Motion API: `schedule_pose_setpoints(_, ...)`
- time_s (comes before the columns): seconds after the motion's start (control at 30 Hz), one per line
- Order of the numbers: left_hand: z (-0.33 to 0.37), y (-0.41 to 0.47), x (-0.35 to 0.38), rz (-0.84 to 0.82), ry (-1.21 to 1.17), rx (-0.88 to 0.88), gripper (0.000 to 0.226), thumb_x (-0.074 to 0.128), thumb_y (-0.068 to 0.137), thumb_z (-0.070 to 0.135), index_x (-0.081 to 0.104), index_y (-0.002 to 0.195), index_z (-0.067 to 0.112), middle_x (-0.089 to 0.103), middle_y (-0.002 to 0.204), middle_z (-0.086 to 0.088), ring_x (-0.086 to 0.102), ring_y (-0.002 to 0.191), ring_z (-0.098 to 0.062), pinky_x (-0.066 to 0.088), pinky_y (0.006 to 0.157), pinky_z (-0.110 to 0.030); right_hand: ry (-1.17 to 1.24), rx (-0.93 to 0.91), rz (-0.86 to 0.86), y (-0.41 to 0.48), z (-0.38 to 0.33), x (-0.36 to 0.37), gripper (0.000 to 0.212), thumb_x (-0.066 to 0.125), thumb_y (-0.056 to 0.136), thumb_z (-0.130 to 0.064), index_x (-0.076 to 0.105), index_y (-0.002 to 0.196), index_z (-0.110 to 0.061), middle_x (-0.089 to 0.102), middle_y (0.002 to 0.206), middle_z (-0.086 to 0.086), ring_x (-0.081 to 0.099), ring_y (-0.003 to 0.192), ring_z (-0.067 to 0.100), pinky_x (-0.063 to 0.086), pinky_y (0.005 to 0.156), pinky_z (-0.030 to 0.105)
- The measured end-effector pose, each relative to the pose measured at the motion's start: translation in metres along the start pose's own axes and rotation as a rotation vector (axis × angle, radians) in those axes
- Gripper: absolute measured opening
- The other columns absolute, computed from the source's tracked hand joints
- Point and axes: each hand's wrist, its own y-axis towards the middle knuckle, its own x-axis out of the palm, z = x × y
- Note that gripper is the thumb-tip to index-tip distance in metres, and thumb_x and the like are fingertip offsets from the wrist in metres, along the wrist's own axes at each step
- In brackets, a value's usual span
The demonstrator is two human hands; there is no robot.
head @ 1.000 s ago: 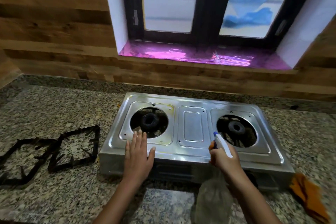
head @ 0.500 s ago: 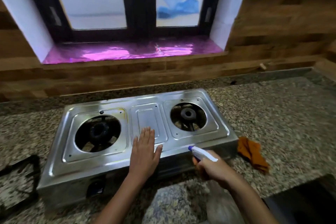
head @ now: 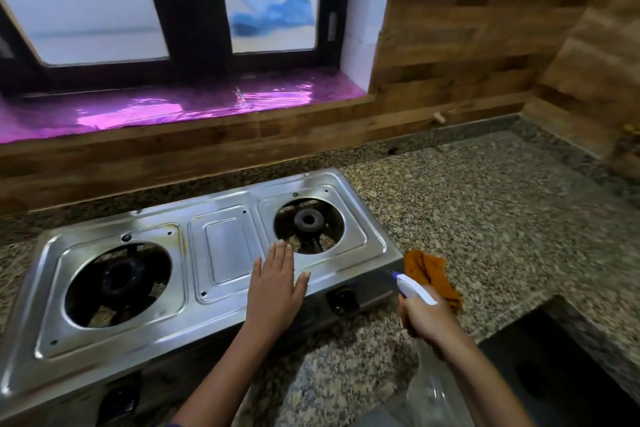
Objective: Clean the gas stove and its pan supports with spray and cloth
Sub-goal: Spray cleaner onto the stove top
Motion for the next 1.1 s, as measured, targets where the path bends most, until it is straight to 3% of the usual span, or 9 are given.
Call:
schedule_pose_setpoints(0.13, 0.001, 0.002, 0.002, -0.01, 0.004, -0.014, 0.089, -0.005, 0.084, 0.064, 0.016, 0.155, 0.015, 0.009, 0.163, -0.004, 0.002, 0.151, -0.018, -0.002, 0.119, -0.036, 0.116, -0.011, -0.069, 0.002, -0.014, -0.013, 0.03, 0.045, 0.073, 0.009, 0.05, 0.059, -0.016, 0.042, 0.055, 0.007, 0.036, 0.046, 0.018, 0.026, 0.047, 0.026)
schedule_pose_setpoints(0.23, -0.001, 0.001, 0.005, -0.025, -0.005, -0.028, 0.098, -0.013, 0.08, 0.072, 0.012, 0.156, 0.015, 0.008, 0.164, -0.003, -0.001, 0.151, -0.017, -0.004, 0.117, -0.033, 0.165, -0.074, -0.116, 0.004, -0.029, -0.016, 0.029, 0.043, 0.068, 0.015, 0.046, 0.059, -0.012, 0.038, 0.053, 0.005, 0.032, 0.047, 0.018, 0.022, 0.047, 0.023)
schedule_pose_setpoints(0.37, -0.003, -0.001, 0.007, -0.02, -0.001, -0.029, 0.101, -0.019, 0.078, 0.071, 0.013, 0.156, 0.015, 0.01, 0.164, -0.002, 0.002, 0.151, -0.017, -0.003, 0.118, -0.033, 0.077, -0.019, -0.29, 0.013, -0.04, -0.01, 0.033, 0.044, 0.092, -0.008, 0.047, 0.06, -0.016, 0.033, 0.051, 0.006, 0.027, 0.039, 0.016, 0.018, 0.046, 0.023)
schedule_pose_setpoints(0.5, -0.002, -0.001, 0.007, -0.019, 0.023, -0.033, 0.093, -0.011, 0.084, 0.069, 0.016, 0.156, 0.015, 0.013, 0.163, -0.003, 0.004, 0.151, -0.017, -0.001, 0.118, -0.034, -0.074, 0.017, -0.401, 0.019, -0.033, -0.011, 0.045, 0.042, 0.094, -0.018, 0.047, 0.049, -0.019, 0.037, 0.06, 0.014, 0.028, 0.04, 0.017, 0.019, 0.048, 0.026)
schedule_pose_setpoints(0.67, 0.0, -0.001, 0.006, -0.025, 0.052, -0.04, 0.087, -0.005, 0.085, 0.063, 0.015, 0.156, 0.017, 0.011, 0.163, -0.001, 0.003, 0.151, -0.016, 0.0, 0.12, -0.035, -0.082, -0.041, -0.258, 0.028, -0.032, -0.018, 0.037, 0.048, 0.09, -0.018, 0.058, 0.056, -0.025, 0.04, 0.05, -0.001, 0.037, 0.048, 0.019, 0.027, 0.051, 0.028)
schedule_pose_setpoints(0.77, 0.002, -0.002, 0.007, -0.015, 0.042, -0.046, 0.086, -0.002, 0.086, 0.063, 0.016, 0.156, 0.016, 0.012, 0.163, -0.001, 0.004, 0.151, -0.016, 0.002, 0.12, -0.035, 0.083, -0.002, -0.233, 0.038, -0.042, -0.025, 0.03, 0.042, 0.071, 0.002, 0.061, 0.074, -0.021, 0.045, 0.057, 0.004, 0.039, 0.044, 0.015, 0.027, 0.045, 0.021)
schedule_pose_setpoints(0.93, 0.002, -0.002, 0.006, -0.016, 0.028, -0.053, 0.087, -0.001, 0.085, 0.064, 0.016, 0.156, 0.017, 0.012, 0.163, -0.001, 0.004, 0.151, -0.015, 0.002, 0.12, -0.034, 0.084, -0.106, -0.067, 0.046, -0.062, -0.024, 0.007, 0.049, 0.055, -0.01, 0.05, 0.048, -0.013, 0.046, 0.044, 0.0, 0.041, 0.041, 0.017, 0.028, 0.045, 0.022)
schedule_pose_setpoints(1.0, 0.002, -0.002, 0.005, -0.02, 0.02, -0.055, 0.086, 0.0, 0.086, 0.065, 0.016, 0.156, 0.017, 0.012, 0.163, 0.0, 0.003, 0.151, -0.014, 0.002, 0.12, -0.034, 0.076, -0.128, -0.117, 0.053, -0.064, -0.025, 0.024, 0.051, 0.066, -0.004, 0.047, 0.044, -0.014, 0.042, 0.04, -0.002, 0.038, 0.039, 0.017, 0.027, 0.043, 0.022)
schedule_pose_setpoints(1.1, 0.002, -0.002, 0.005, -0.02, 0.041, -0.058, 0.081, 0.004, 0.09, 0.064, 0.014, 0.156, 0.019, 0.011, 0.163, 0.001, 0.003, 0.15, -0.012, 0.001, 0.12, -0.032, 0.137, -0.138, -0.248, 0.058, -0.068, -0.027, 0.023, 0.047, 0.059, 0.004, 0.056, 0.06, -0.016, 0.048, 0.057, 0.008, 0.041, 0.053, 0.022, 0.028, 0.045, 0.024)
